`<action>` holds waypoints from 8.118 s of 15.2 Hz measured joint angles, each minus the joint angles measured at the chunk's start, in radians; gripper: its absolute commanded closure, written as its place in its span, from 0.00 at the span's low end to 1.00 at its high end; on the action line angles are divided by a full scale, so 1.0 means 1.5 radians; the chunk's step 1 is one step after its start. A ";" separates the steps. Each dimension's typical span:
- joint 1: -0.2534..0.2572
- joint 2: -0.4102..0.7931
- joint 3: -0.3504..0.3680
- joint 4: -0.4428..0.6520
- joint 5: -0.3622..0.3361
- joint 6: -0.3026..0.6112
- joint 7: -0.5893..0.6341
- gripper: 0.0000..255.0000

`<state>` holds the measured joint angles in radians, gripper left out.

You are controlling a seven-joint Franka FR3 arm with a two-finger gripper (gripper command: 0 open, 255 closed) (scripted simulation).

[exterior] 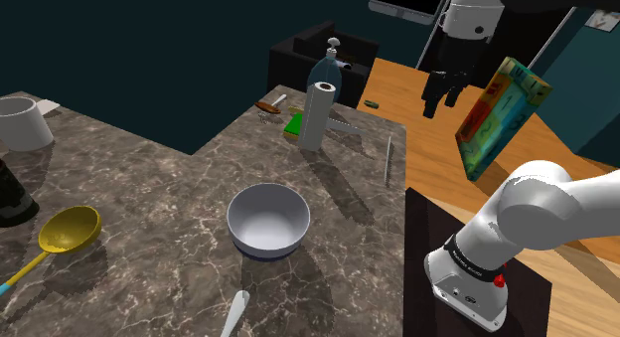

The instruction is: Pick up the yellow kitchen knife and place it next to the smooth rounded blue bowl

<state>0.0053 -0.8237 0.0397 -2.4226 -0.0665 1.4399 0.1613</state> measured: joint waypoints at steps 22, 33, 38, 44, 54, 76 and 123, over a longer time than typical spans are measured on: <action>-0.004 0.523 -0.032 0.244 -0.043 0.249 -0.089 0.00; -0.005 0.830 -0.031 0.543 -0.052 0.240 -0.138 0.00; -0.009 0.861 -0.033 0.541 -0.055 0.272 -0.142 0.00; -0.010 0.865 -0.034 0.515 -0.056 0.303 -0.140 0.00; -0.011 0.865 -0.034 0.516 -0.057 0.304 -0.140 1.00; -0.009 0.816 -0.033 0.593 -0.052 0.177 -0.158 1.00; 0.195 0.282 0.171 0.105 0.119 0.113 0.187 1.00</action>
<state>0.2976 -0.4000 0.2966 -2.2649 0.1114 1.6095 0.4425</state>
